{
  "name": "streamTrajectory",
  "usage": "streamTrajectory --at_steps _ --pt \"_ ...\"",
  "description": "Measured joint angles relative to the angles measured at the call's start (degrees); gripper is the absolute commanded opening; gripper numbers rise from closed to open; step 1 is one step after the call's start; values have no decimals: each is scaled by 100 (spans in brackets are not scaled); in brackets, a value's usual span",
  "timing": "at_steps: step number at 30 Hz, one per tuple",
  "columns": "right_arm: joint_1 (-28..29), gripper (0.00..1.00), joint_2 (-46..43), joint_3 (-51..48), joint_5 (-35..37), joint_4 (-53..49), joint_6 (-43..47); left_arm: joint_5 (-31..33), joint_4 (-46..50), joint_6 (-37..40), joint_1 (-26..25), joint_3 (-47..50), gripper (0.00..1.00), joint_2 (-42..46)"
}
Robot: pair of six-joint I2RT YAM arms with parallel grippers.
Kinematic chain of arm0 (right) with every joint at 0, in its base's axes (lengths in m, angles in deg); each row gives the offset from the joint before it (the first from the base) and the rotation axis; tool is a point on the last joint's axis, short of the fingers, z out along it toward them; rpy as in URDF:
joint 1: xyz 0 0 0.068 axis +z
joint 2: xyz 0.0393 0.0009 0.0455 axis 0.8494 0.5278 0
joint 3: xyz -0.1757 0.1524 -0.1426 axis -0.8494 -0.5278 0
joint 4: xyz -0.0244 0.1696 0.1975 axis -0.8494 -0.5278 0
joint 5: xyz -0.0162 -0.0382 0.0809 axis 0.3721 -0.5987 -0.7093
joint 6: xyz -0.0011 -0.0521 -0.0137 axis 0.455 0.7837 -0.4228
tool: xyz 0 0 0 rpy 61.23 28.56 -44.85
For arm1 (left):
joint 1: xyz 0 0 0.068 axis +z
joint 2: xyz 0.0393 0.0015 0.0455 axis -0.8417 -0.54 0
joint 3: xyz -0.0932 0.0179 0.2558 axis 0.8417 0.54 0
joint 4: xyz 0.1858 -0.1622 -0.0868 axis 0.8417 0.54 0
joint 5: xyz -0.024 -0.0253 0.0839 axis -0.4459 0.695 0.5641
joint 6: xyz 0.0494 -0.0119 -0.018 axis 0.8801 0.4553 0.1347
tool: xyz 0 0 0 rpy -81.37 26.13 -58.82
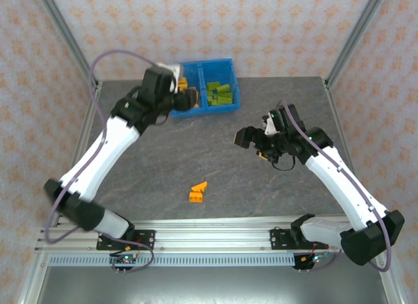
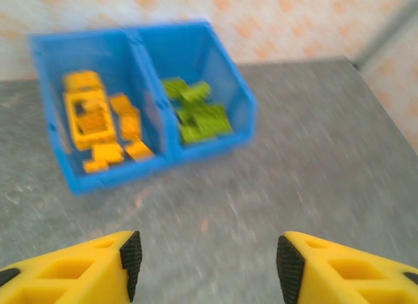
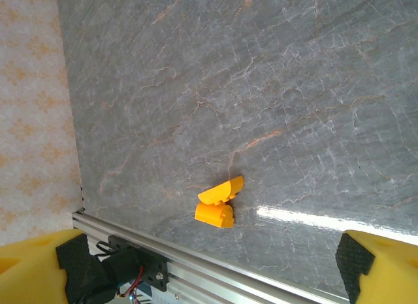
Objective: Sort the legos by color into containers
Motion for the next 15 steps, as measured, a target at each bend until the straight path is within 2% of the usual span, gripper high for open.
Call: streamTrajectory --at_steps 4,9,15 --pt "0 98 205 151 -7 0 195 -404 437 935 -721 1224 75 776" --pt "0 98 363 166 -26 -55 439 -660 789 1558 -1600 2317 90 868" --pt "0 98 205 76 26 -372 693 -675 804 1799 -1969 2802 92 444"
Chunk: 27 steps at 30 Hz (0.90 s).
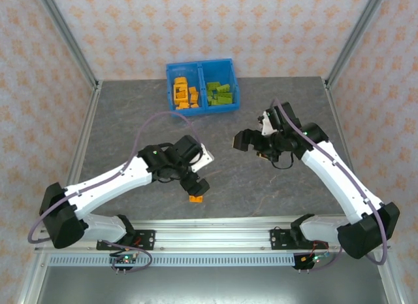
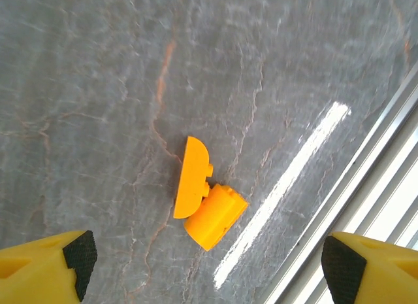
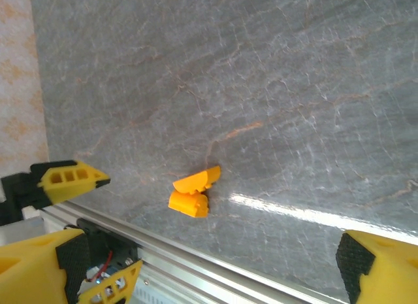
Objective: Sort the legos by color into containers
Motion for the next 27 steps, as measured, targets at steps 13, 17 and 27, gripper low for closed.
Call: streamTrajectory --at_steps 13,17,27 --pt "0 98 -387 -201 216 -223 39 601 -660 170 -39 4 82 -1517" --pt "0 98 -387 -216 254 -234 39 599 -741 173 -42 2 79 -1792" --pt "0 98 -387 -282 256 -238 -4 393 -717 59 -39 -111 40 -2496"
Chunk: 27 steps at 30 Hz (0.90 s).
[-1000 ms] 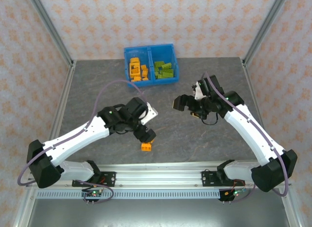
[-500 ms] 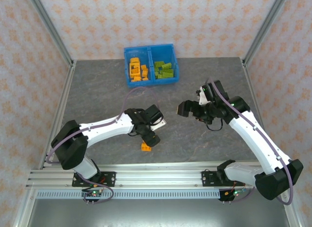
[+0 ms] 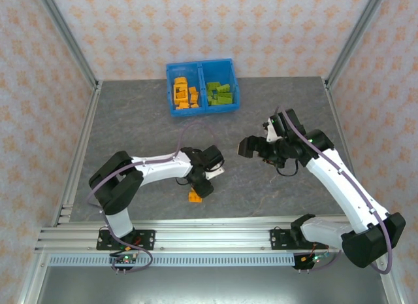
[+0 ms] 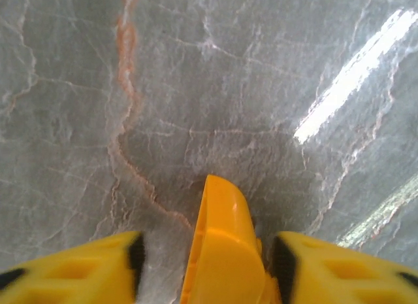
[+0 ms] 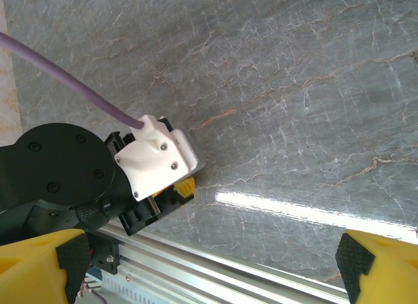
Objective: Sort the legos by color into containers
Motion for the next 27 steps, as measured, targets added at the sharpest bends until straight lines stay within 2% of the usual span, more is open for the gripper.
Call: streamTrajectory --at_steps 8,13,20,23,27 --pt "0 98 -2 0 15 0 -20 15 2 4 0 -83 31 -52" --pt "-2 98 -120 0 11 9 -24 20 -68 -31 160 -83 30 444" --pt "0 98 -568 0 4 262 -258 -39 -605 -173 1025 -321 31 1263" --pt "0 98 -789 0 39 422 -376 -33 -776 -280 1478 -767 30 1167" --pt "0 98 -962 0 136 560 -511 162 -863 -496 2059 -1875 30 601"
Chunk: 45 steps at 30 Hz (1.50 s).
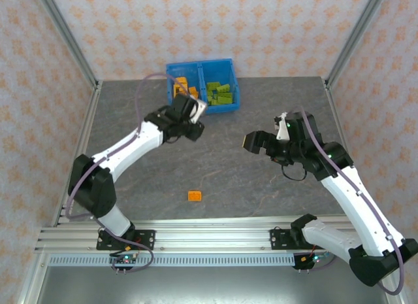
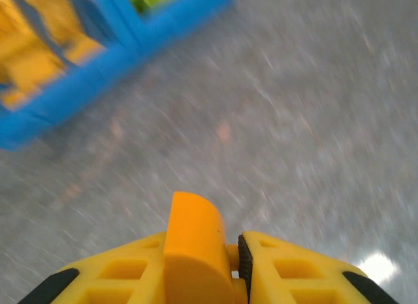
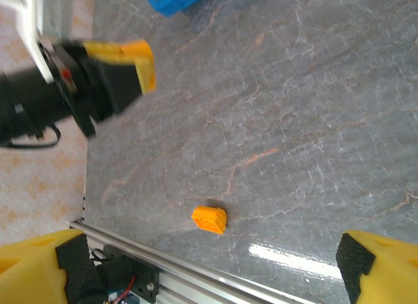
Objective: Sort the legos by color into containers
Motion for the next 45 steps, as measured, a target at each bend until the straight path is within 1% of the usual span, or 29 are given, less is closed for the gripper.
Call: streamTrajectory --at_steps 4,8,12,17,21,22,23,27,30,33,36,40,43,45 --pt "0 98 -66 -66 44 120 -138 76 -273 -339 507 -1093 30 -835" --pt "0 98 -79 -114 59 155 -243 164 -358 -680 868 -2350 30 -2011" --pt "0 98 -111 -114 96 175 -278 306 -295 -979 1056 -3731 31 -3235" --pt "0 98 -162 -114 160 195 -365 365 -68 -1357 1198 -5405 36 -4481" --pt "0 98 -164 -133 166 210 -437 356 79 -1530 1318 -6470 42 -5121" --pt "0 98 -164 -144 168 219 -444 352 85 -1565 1340 -6706 46 -5239" --pt "0 98 -164 -153 170 236 -457 345 107 -1600 1362 -6894 47 -5322" --pt "0 98 -164 -162 179 251 -483 212 170 -1652 1436 -7189 48 -5370" --pt "0 98 -160 -164 181 284 -487 -28 260 -1738 1443 -7108 48 -5213" --pt "0 98 -140 -177 181 302 -503 -243 402 -1777 1401 -6402 48 -4610" --pt "0 98 -107 -214 181 334 -503 -387 459 -1794 1305 -5036 48 -3436" --pt "0 98 -98 -249 181 350 -498 -446 361 -1794 1040 -2892 49 -1388" --pt "0 98 -83 -254 179 378 -494 -332 310 -1845 715 -1510 50 142" --pt "0 98 -39 -264 177 413 -483 -173 352 -1941 470 -763 51 957"
